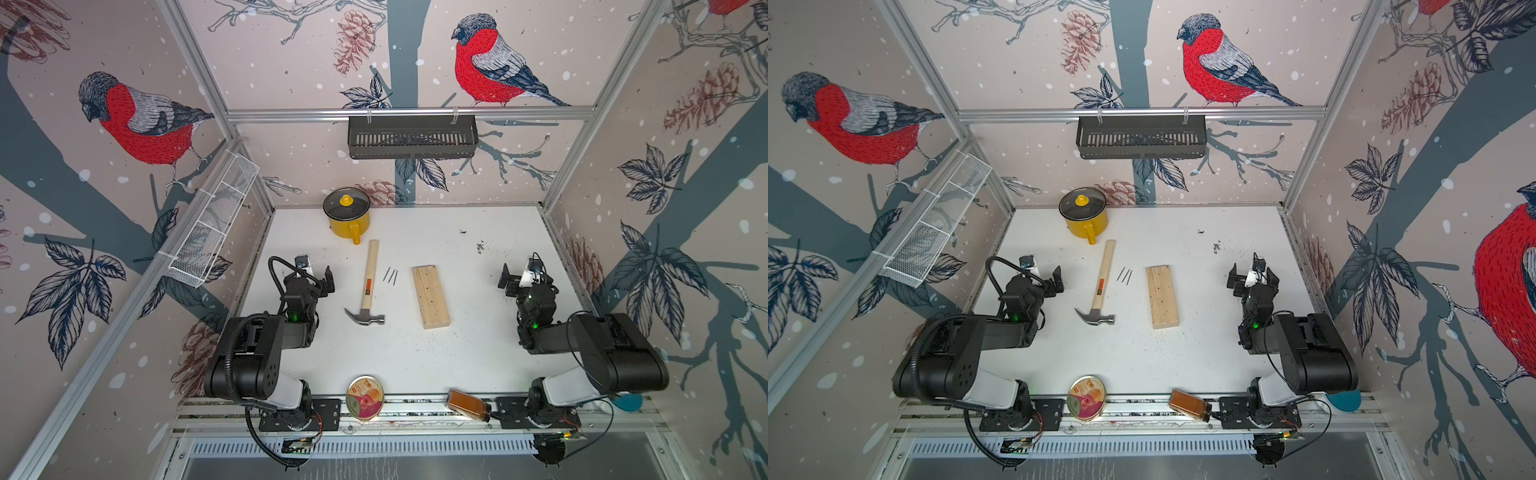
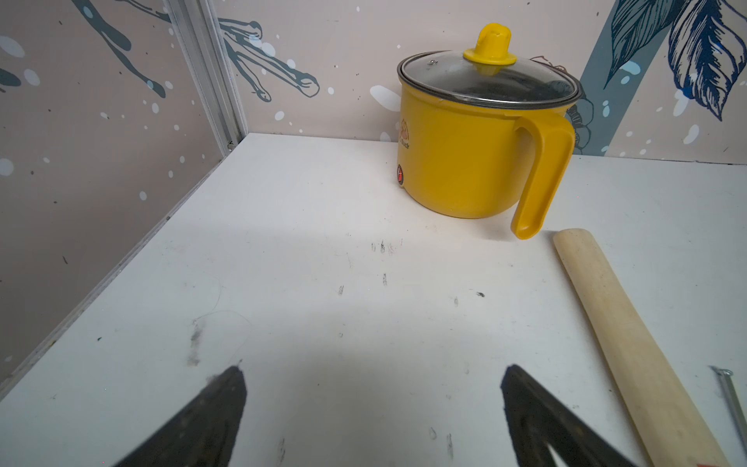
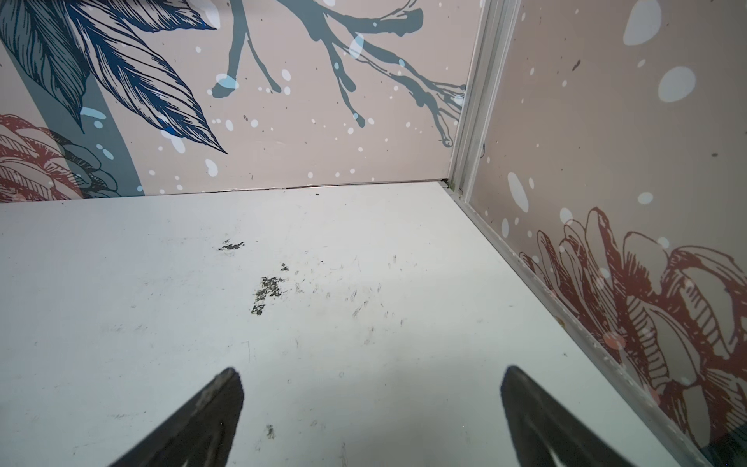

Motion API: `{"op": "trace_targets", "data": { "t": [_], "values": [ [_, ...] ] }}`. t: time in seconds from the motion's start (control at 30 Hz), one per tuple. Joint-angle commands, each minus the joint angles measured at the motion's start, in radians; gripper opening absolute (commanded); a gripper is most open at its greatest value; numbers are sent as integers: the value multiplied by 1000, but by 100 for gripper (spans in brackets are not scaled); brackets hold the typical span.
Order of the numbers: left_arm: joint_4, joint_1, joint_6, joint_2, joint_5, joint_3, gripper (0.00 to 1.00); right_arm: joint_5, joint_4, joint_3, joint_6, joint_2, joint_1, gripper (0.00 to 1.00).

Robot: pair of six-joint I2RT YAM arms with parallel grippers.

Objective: Use a claw hammer to pull out a nail
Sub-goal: Reset both arms

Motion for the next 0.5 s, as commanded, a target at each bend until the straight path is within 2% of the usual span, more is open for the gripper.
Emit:
{"op": "trace_targets", "data": {
  "t": [0.0,0.47],
  "values": [
    [47,0,8,-3,10,3,98,4,-20,9,30,1,-7,100],
    [45,0,11,-2,13,3,98,-2,-27,14,31,2,-12,100]
  ]
}}
